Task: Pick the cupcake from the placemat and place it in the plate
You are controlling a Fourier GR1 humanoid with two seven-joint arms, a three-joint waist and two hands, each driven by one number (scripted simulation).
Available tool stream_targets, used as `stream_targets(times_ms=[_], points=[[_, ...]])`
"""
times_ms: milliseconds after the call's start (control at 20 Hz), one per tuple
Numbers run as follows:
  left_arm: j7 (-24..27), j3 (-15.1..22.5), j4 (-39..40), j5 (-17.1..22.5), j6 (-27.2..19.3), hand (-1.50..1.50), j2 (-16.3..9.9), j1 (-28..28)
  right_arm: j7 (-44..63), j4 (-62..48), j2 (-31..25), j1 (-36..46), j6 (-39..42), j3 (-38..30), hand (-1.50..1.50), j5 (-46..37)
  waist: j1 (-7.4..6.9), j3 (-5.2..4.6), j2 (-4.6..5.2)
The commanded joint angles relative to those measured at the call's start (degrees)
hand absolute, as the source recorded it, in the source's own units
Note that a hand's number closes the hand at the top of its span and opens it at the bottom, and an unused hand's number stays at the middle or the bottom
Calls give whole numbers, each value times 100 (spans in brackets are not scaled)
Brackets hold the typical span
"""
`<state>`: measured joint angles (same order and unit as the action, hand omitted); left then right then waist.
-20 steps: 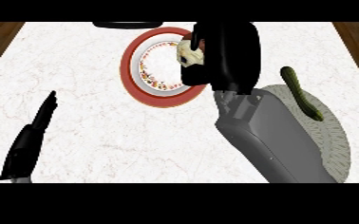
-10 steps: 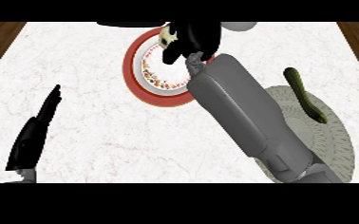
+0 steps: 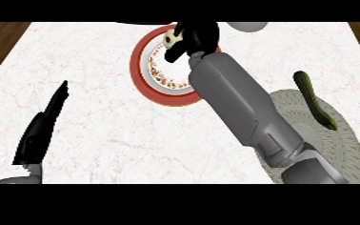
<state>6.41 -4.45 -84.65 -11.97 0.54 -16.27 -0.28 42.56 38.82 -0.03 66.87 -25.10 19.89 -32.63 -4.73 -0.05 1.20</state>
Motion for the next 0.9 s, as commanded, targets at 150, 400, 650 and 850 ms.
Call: stream_targets(times_ms=[150, 400, 650, 850], points=[[-189, 145, -94, -69, 40, 0, 97, -111, -102, -812, 3, -36, -991, 458, -150, 999, -124, 2, 18], [54, -31, 151, -79, 28, 0, -27, -112, -642, -854, 3, 215, -1859, 232, -150, 1228, -18, 3, 13], [256, -179, 180, 79, 85, 0, -36, 185, -847, -661, 2, 42, -3210, 20, -150, 1288, 126, 2, -42], [293, -361, -68, 220, 133, 0, -105, 613, -967, -301, -165, -203, -3198, -372, -150, 1384, 382, 8, -127]])
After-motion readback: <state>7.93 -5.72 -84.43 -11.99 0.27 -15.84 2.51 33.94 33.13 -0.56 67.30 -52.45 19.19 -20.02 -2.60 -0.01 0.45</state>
